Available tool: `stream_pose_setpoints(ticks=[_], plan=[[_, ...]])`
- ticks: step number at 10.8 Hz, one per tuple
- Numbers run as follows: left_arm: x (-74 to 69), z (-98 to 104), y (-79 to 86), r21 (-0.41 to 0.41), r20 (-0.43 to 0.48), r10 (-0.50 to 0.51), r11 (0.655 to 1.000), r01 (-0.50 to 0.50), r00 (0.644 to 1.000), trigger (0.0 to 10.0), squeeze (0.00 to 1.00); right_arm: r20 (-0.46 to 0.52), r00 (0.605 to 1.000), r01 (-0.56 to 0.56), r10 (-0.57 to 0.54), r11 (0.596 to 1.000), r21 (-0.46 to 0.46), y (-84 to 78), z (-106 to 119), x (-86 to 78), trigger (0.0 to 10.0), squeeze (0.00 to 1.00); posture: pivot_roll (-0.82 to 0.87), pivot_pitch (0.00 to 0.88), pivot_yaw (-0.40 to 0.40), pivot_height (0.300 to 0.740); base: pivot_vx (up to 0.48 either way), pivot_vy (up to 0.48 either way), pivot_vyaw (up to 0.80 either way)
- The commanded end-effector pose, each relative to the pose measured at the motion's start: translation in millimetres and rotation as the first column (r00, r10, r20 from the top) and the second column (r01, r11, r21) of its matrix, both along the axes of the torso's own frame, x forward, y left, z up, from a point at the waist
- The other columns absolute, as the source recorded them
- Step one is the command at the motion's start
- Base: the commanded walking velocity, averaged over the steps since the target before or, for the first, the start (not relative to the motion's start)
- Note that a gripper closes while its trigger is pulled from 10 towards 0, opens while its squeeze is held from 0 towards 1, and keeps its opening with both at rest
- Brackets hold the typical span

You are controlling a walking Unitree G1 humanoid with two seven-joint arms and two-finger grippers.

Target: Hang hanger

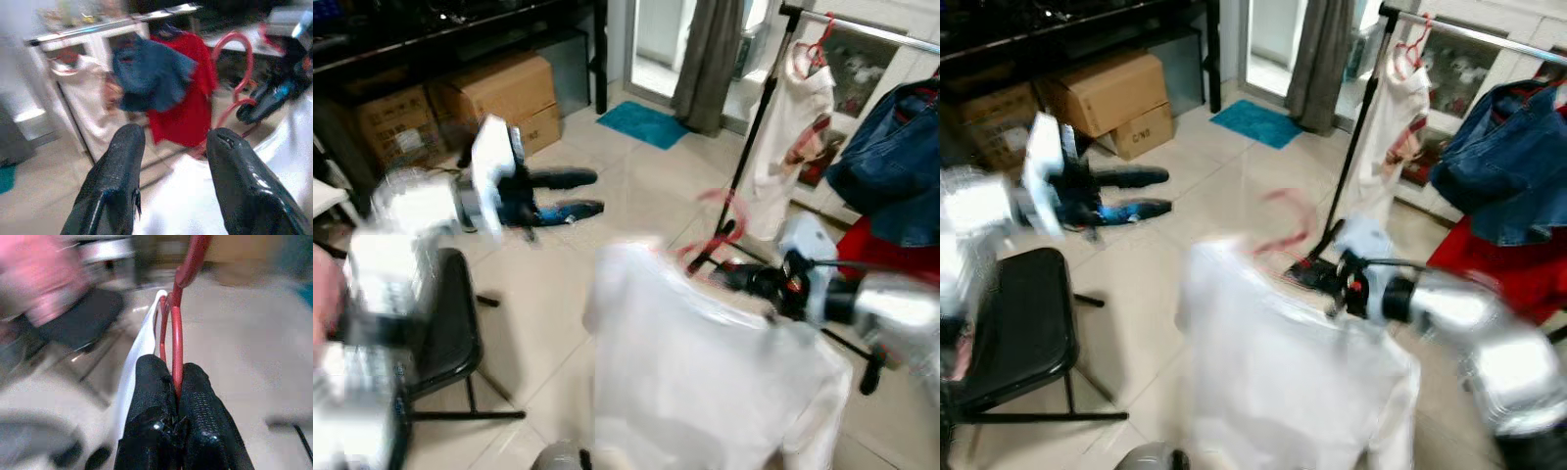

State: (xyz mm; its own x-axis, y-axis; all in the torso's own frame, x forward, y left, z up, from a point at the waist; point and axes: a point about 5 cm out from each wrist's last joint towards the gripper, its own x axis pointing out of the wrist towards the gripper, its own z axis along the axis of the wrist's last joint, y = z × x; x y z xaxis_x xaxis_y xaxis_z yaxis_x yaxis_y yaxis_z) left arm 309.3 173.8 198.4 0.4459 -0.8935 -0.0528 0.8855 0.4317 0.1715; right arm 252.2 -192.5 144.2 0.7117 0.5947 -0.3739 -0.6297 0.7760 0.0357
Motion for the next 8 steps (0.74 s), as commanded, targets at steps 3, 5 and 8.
stream_pose_setpoints(ticks=[3, 5, 8], plan=[[-15.8, -41, -14.3, -0.065, -0.105, 0.425, 0.899, -0.433, 0.899, 10.0, 0.06, 0.007, 0.896, 0.444, -0.445, 0.894, 0.063, -0.7, -30, -11.1, 0.0, 0.0, 0.02, 0.034, -0.049, 0.74, 0.0, 0.0, 0.0], [-26.8, -62, -15.9, 0.039, -0.088, 0.666, 0.745, -0.666, 0.741, 10.0, 0.07, -0.058, 0.653, 0.755, -0.755, 0.643, 0.13, 3.0, -46, -13.9, 10.0, 0.0, 0.04, 0.024, -0.037, 0.74, 0.0, 0.0, 0.0], [-31.3, -56, -25.3, 0.044, -0.06, 0.716, 0.698, -0.715, 0.696, 10.0, 0.07, -0.055, 0.631, 0.766, -0.774, 0.61, 0.204, 11.5, -40, -1.6, 10.0, 0.0, 0.07, 0.036, -0.018, 0.74, 0.0, 0.0, 0.0]])
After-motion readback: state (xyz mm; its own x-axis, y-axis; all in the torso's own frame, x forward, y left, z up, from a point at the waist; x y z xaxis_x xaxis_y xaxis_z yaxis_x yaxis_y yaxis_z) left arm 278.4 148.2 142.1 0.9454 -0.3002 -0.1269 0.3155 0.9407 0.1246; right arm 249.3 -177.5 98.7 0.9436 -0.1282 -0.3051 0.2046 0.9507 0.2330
